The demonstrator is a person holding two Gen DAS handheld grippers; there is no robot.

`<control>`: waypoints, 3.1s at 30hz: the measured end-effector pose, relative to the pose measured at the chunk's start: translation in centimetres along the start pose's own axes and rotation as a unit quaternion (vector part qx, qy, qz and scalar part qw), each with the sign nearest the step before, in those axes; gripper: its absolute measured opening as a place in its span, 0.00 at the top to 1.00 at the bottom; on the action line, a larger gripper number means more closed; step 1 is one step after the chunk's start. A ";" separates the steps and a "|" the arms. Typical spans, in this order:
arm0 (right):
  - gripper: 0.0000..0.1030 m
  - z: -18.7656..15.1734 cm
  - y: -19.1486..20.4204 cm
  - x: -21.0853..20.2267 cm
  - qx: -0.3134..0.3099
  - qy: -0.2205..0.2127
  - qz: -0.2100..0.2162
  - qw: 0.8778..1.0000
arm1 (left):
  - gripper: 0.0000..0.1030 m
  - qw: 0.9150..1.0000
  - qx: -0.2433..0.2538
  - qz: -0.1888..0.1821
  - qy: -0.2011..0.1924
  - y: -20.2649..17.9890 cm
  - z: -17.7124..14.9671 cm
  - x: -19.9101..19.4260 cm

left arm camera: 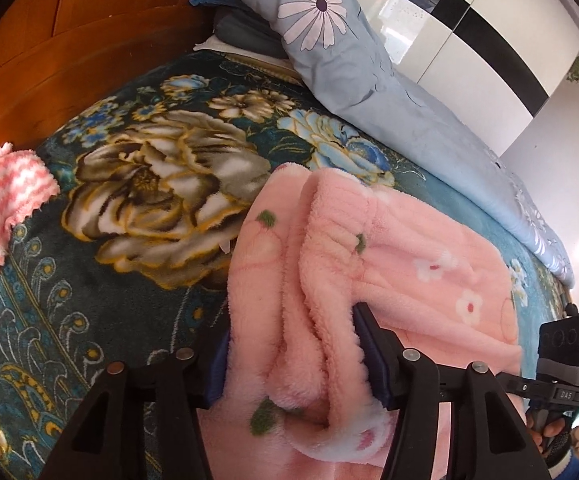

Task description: Fold clothes

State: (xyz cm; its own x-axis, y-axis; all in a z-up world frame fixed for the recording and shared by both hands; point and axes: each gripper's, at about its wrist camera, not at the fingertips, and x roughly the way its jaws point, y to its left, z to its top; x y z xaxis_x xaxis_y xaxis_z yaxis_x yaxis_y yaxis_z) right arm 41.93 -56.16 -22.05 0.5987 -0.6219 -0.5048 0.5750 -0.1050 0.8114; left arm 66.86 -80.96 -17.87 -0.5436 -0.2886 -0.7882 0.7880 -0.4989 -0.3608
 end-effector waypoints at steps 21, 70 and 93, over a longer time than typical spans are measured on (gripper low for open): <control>0.46 7.0 8.0 -1.1 -0.176 -0.029 -0.109 0.978 | 0.31 0.995 0.079 0.046 -0.045 -8.5 -2.8 -2.9; 0.31 0.1 2.4 -3.5 -0.062 -0.044 0.003 0.997 | 0.19 0.990 -0.090 0.103 -0.044 2.4 -3.8 -3.6; 0.41 2.3 0.8 1.5 0.017 -0.044 0.012 0.999 | 0.29 0.985 -0.158 -0.032 -0.055 4.1 -2.5 -1.3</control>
State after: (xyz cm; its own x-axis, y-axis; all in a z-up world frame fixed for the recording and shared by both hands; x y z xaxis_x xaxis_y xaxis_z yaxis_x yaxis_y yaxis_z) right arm 41.98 -58.98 -21.52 0.5606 -0.6896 -0.4585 0.5406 -0.1146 0.8334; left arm 71.55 -80.56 -19.55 -0.6101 -0.3597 -0.7060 0.7918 -0.2453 -0.5593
